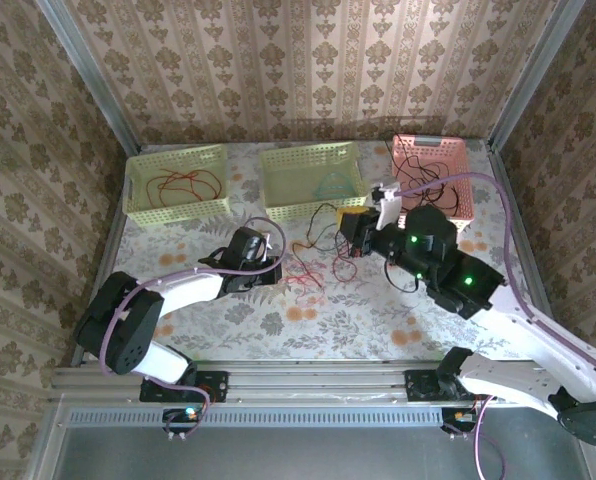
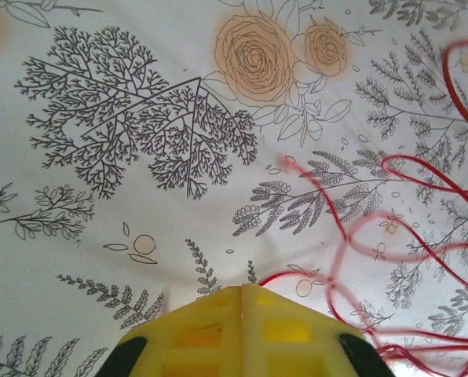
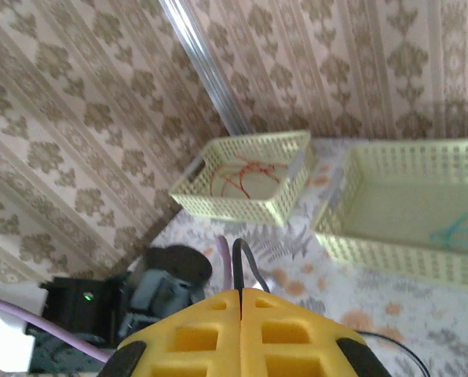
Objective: Untangle the cables
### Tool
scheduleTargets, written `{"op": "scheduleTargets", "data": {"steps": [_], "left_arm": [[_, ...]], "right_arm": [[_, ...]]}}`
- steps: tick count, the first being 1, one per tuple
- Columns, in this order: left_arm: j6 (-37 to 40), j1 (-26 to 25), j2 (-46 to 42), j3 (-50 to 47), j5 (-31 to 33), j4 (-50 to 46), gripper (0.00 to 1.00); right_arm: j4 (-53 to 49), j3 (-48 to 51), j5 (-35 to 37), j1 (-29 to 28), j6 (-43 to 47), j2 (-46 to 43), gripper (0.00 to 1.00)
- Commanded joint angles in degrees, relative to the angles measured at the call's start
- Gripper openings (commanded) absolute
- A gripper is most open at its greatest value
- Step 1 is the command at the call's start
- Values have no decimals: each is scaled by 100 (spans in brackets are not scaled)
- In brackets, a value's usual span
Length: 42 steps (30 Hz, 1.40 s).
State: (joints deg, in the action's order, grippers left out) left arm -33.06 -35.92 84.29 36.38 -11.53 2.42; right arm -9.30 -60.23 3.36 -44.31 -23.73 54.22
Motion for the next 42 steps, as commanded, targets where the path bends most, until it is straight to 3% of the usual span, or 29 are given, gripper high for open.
{"op": "scheduleTargets", "data": {"steps": [1, 4, 5, 10, 11, 14, 19, 28, 31, 35, 36, 39, 42], "left_arm": [[3, 6, -2, -52, 35, 82, 0], [-9, 11, -213, -50, 33, -32, 0], [20, 6, -338, -30, 27, -117, 4], [251, -2, -1508, 160, 348, -876, 59], [349, -10, -1777, 205, 378, -1019, 65], [530, -29, -2569, 321, 499, -1394, 72], [778, -46, -3458, 426, 516, -1604, 76], [1378, -55, -3317, 1313, -76, -1293, 89], [1429, -55, -2913, 1726, -448, -1047, 89], [1387, -64, -2382, 2059, -1163, -569, 78], [1382, -72, -2290, 2080, -1283, -426, 71], [1382, -90, -2021, 2176, -1334, -297, 36], [1377, -95, -1985, 2124, -1402, -134, 8]], "right_arm": [[-83, -494, 136, -40, 385, -8, 0], [16, -892, 77, -35, 461, 117, 0], [64, -1024, -22, -39, 449, 181, 0], [139, -1401, -204, -42, 452, 451, 0], [142, -1426, -189, -42, 465, 491, 0], [171, -1446, -167, -37, 483, 618, 0], [211, -1421, -339, -36, 342, 794, 0], [130, -1388, -654, -47, 110, 1067, 0], [38, -1371, -786, -75, 58, 1150, 0], [-28, -1269, -897, -104, 6, 1181, 0], [-20, -1232, -915, -97, -6, 1179, 0], [2, -1130, -908, -104, -35, 1170, 0], [33, -1007, -810, -100, 1, 1144, 0]]}}
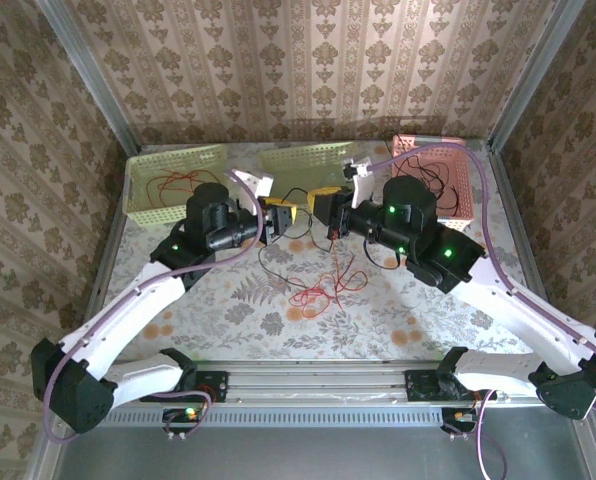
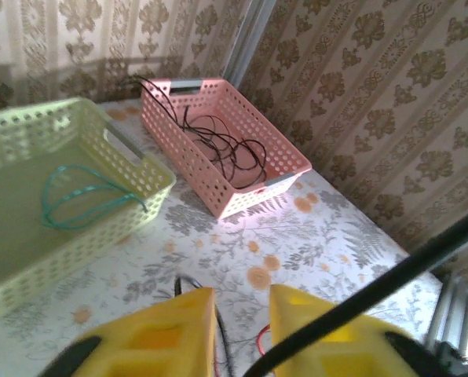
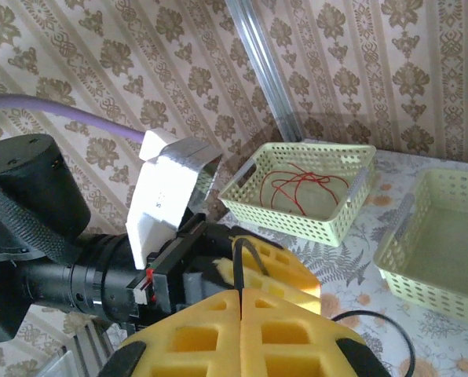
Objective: Untangle the cables
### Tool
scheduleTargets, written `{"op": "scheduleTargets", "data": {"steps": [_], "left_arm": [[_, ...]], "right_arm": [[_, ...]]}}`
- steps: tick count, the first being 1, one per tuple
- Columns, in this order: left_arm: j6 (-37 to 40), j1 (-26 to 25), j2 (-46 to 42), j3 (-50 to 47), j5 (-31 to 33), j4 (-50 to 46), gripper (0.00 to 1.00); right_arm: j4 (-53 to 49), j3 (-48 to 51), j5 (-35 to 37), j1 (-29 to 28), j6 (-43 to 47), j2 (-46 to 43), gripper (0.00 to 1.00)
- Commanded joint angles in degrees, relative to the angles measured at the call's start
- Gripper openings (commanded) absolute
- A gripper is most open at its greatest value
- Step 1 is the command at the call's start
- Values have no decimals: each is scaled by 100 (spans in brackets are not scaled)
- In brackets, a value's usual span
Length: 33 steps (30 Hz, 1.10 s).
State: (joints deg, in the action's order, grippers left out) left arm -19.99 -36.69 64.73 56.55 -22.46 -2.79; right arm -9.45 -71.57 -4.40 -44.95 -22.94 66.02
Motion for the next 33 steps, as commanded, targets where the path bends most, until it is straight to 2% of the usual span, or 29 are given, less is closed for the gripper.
{"op": "scheduleTargets", "data": {"steps": [1, 2, 3, 4, 5, 7, 13, 17, 20, 22, 30, 31, 33], "left_arm": [[40, -30, -72, 71, -204, 416, 0], [-5, -31, -127, 48, -44, 388, 0], [-57, -19, -198, 33, 189, 349, 0], [-126, -14, -273, 23, 447, 283, 0], [-216, 14, -338, 9, 636, 241, 0], [-587, 145, -456, -51, 943, 190, 0], [-1635, 644, -489, -213, 727, 226, 0], [-2056, 824, -535, -309, 685, 273, 0], [-2186, 945, -590, -333, 529, 315, 0], [-2201, 978, -648, -307, 497, 236, 0], [-2215, 1023, -987, -230, 398, -56, 0], [-2217, 1201, -1026, -219, 392, -98, 0], [-2211, 1245, -1092, -193, 378, -173, 0]], "right_arm": [[28, 168, 30, -21, -38, -46, 0], [-10, 195, 144, -5, -6, -45, 1], [-101, 236, 354, 26, -4, -61, 18], [-223, 282, 590, 68, -40, -84, 38], [-309, 352, 747, 107, -54, -132, 49], [-248, 684, 856, 126, 58, -341, 58], [257, 1771, 672, 37, 264, -968, 63], [532, 2066, 333, 4, 332, -981, 64], [707, 2130, 392, 8, 538, -632, 69], [780, 2077, 569, 9, 791, -295, 76], [901, 1841, 856, 62, 1031, 1242, 79], [953, 1870, 879, 78, 1045, 1417, 79], [968, 1896, 1019, 119, 1027, 1793, 79]]}}
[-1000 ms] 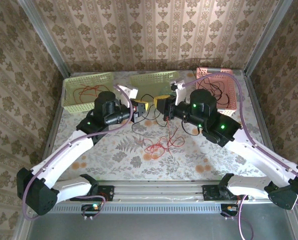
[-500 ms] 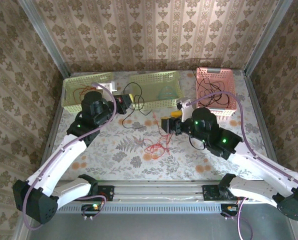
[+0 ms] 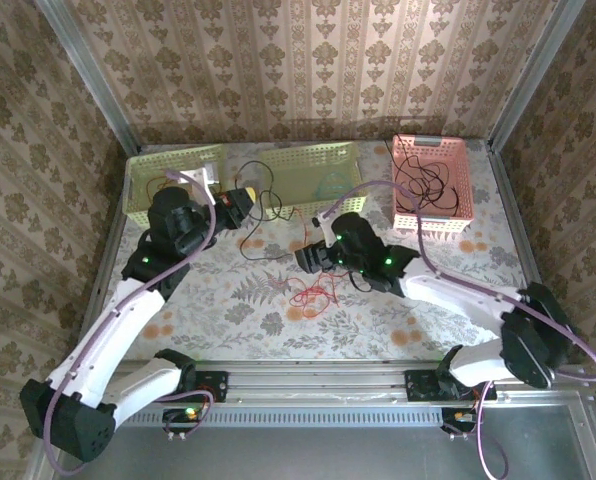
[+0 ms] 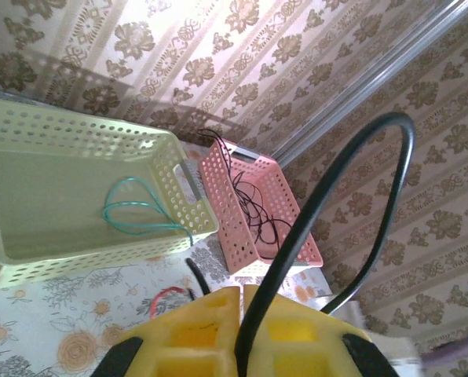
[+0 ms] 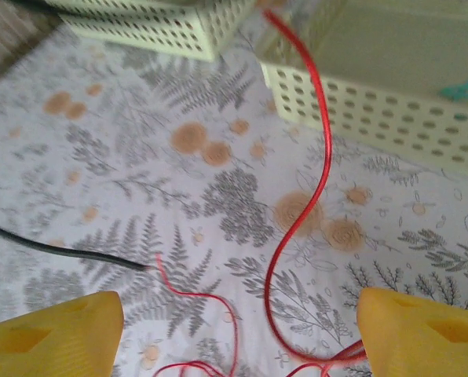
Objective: Untangle the cables
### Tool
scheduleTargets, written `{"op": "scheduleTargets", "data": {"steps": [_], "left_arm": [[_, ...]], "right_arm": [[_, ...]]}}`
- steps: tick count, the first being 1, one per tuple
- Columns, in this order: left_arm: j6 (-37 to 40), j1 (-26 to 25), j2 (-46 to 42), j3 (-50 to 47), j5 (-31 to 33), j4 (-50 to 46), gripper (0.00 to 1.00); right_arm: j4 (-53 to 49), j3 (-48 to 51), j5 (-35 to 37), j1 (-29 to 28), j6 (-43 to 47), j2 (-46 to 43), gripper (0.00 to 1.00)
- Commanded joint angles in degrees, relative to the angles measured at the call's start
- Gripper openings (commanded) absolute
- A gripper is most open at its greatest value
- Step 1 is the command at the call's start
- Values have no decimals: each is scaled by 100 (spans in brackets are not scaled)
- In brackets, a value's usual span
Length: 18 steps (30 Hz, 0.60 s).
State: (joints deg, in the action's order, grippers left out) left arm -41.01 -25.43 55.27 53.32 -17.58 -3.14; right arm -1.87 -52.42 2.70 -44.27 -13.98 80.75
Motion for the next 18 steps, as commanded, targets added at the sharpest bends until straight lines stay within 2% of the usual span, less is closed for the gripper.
{"op": "scheduleTargets", "data": {"steps": [1, 3, 6, 7, 9, 10, 13, 15, 18], "left_arm": [[-109, 156, -188, 137, -113, -173, 0], [-104, 196, -257, 153, -149, -212, 0], [-107, 289, -364, 176, -183, -293, 0], [-101, 325, -395, 191, -200, -314, 0], [-72, 410, -453, 237, -215, -396, 0], [-51, 469, -491, 269, -235, -430, 0], [-84, 599, -513, 352, -323, -449, 0], [-149, 602, -467, 335, -384, -391, 0], [-343, 601, -396, 201, -443, -191, 0]], "right_arm": [[250, 35, 471, 83, 80, 461, 76], [356, 179, 495, 218, -50, 662, 58], [416, 404, 495, 445, -285, 848, 21], [426, 483, 458, 520, -317, 878, 14], [393, 587, 443, 585, -354, 930, 4], [345, 622, 440, 611, -378, 955, 3], [254, 738, 400, 604, -411, 743, 8], [244, 795, 293, 561, -461, 298, 23], [255, 738, 62, 277, -234, -654, 38]]}}
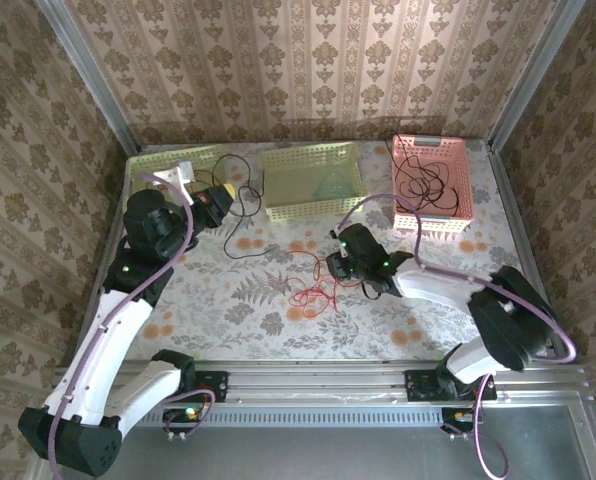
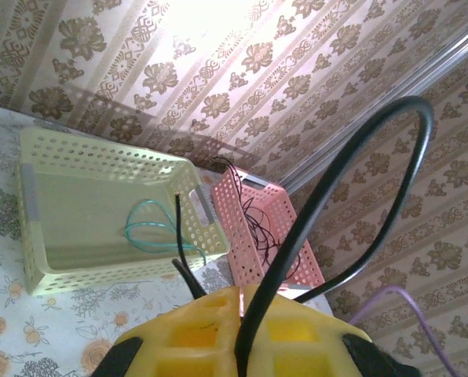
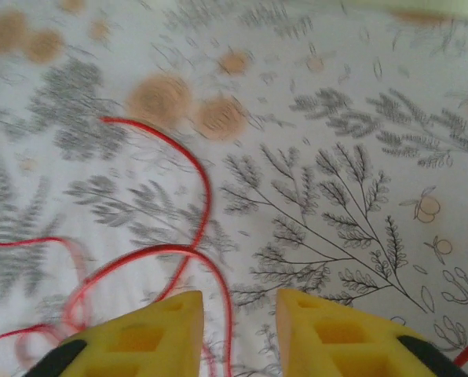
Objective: Untangle the cables
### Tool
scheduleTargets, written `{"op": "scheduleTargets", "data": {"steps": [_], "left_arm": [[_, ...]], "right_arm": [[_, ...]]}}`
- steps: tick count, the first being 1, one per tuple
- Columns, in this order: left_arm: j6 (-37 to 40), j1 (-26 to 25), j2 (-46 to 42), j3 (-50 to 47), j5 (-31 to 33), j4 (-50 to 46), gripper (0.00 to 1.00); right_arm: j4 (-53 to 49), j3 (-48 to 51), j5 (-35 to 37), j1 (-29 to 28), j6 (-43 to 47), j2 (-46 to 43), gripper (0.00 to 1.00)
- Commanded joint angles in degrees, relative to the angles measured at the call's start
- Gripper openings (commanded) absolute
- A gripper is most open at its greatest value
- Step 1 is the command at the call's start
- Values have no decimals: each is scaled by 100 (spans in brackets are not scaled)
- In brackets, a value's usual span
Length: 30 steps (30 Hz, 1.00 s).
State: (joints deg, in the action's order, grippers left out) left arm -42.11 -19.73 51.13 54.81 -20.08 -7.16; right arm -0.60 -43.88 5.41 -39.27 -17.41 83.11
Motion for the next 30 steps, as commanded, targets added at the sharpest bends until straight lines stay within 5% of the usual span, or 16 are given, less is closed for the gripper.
{"op": "scheduleTargets", "data": {"steps": [1, 7, 19, 21, 27, 30], "left_arm": [[-311, 31, 42, -11, -224, 288, 0], [-578, -19, 196, -273, -341, 624, 0], [-636, -113, -2, -544, -64, 617, 0], [-658, -115, -22, -584, -82, 628, 0], [-474, -50, -208, -574, 15, 403, 0], [-413, 109, -280, -575, 37, 319, 0]], "right_arm": [[195, -145, -324, -333, 182, -1156, 45], [554, -940, -1217, -760, 176, -1224, 64], [1780, -2622, -1934, -1400, -754, 829, 68], [1736, -2752, -1704, -1406, -834, 999, 59], [1548, -2493, -1079, -1396, -861, 841, 1], [1421, -2022, -822, -1391, -749, 436, 0]]}}
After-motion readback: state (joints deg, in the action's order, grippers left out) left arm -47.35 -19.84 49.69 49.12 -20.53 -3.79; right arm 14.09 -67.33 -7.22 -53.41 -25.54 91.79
